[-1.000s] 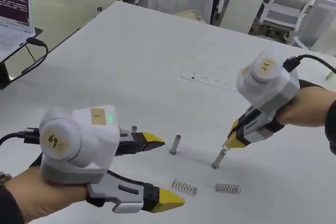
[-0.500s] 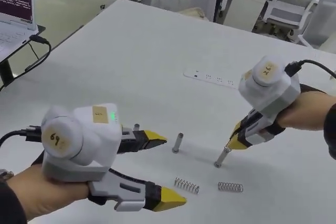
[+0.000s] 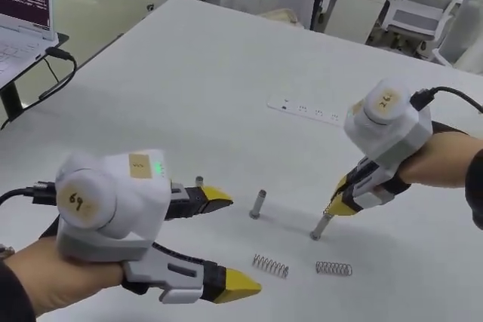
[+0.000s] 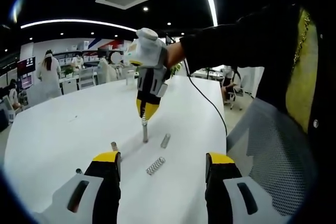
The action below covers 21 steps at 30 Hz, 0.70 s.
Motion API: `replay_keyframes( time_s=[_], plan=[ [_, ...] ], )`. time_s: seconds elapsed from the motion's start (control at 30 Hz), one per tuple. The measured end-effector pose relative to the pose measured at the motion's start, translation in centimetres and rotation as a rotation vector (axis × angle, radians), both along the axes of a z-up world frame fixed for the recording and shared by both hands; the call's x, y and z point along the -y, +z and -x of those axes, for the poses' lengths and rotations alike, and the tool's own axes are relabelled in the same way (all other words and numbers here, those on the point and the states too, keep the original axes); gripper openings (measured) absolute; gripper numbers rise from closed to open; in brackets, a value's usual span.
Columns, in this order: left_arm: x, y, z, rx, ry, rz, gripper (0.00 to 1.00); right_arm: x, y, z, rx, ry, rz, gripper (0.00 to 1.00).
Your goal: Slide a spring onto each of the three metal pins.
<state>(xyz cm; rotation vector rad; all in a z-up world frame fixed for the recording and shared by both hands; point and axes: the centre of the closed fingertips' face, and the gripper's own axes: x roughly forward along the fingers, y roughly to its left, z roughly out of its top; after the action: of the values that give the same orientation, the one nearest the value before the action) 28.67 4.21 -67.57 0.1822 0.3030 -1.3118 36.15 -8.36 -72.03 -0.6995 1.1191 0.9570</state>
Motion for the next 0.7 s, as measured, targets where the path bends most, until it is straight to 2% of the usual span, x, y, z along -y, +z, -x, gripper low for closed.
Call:
replay_keyframes(
  time_s=[0.4, 0.7],
  plan=[
    [-0.53, -0.23, -0.24, -0.006, 0.018, -0.001, 0.61, 0.14, 0.30, -0.12, -0.001, 0.002, 0.006, 0.08],
    [-0.74, -0.26, -0.33, -0.008, 0.024, -0.005, 0.61, 0.39, -0.05, 0.17, -0.010, 0.004, 0.013, 0.08]
  ],
)
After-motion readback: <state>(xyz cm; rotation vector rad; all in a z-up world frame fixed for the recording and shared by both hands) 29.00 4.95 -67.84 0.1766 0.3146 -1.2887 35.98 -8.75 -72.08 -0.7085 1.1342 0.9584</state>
